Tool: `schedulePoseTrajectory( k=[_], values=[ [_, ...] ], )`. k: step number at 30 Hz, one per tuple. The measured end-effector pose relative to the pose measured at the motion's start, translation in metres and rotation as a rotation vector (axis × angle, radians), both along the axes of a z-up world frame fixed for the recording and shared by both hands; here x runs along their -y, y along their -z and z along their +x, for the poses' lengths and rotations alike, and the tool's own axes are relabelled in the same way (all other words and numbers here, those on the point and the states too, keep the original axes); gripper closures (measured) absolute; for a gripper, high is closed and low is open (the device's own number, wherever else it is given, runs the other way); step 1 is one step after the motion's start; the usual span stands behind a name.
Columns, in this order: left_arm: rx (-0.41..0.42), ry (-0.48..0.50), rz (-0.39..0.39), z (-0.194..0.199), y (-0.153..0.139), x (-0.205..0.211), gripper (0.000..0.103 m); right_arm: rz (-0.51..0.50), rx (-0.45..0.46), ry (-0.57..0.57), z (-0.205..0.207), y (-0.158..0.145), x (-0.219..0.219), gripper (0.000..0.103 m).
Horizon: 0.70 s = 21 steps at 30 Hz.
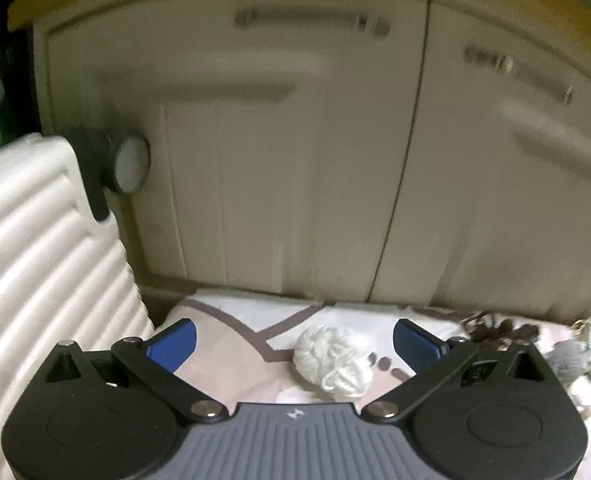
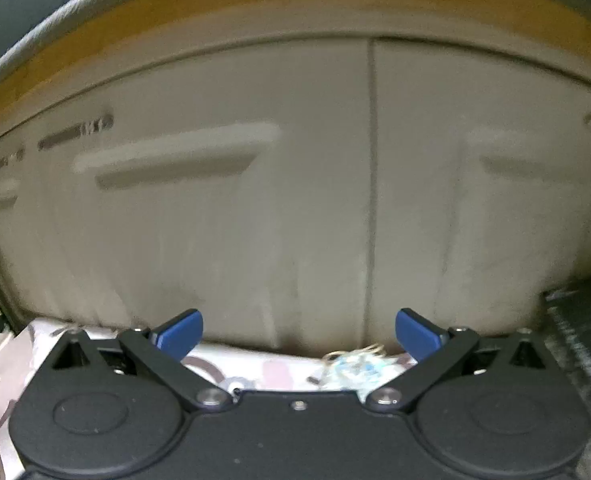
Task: Organize objects
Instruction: 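Move the left gripper toward the white yarn ball while the right gripper approaches the grey crochet doll, then close the left gripper on the white yarn ball while the right gripper grasps the grey crochet doll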
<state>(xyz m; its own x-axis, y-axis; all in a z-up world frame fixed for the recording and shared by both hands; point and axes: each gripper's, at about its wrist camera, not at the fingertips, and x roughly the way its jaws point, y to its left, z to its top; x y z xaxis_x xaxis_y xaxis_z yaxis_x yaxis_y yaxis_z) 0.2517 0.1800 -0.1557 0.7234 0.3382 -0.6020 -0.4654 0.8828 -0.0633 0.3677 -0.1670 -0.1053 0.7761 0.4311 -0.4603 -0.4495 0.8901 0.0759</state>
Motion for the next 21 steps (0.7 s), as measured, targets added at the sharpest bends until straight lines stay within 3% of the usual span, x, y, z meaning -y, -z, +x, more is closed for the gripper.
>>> schedulePoseTrajectory(
  k=[5,7,10,14,19,21],
  values=[
    [-0.048,0.021,0.012,0.014,0.03,-0.002,0.0,-0.035,-0.062,-0.1,0.008,0.024,-0.016,0.002],
    [-0.053,0.033,0.015,0.019,0.039,-0.002,0.0,-0.062,-0.079,-0.142,0.008,0.033,-0.023,0.011],
    [-0.054,0.059,0.005,0.026,0.049,-0.001,0.0,-0.113,-0.105,-0.192,0.009,0.045,-0.036,0.014],
    [-0.067,0.101,0.004,0.035,0.057,0.002,0.0,-0.154,-0.125,-0.206,0.013,0.06,-0.047,0.021],
    [-0.067,0.153,-0.021,0.041,0.063,-0.001,0.0,-0.181,-0.155,-0.215,0.019,0.068,-0.056,0.04],
    [-0.07,0.153,-0.015,0.041,0.062,-0.001,0.001,-0.184,-0.164,-0.213,0.022,0.071,-0.056,0.04]
  ],
)
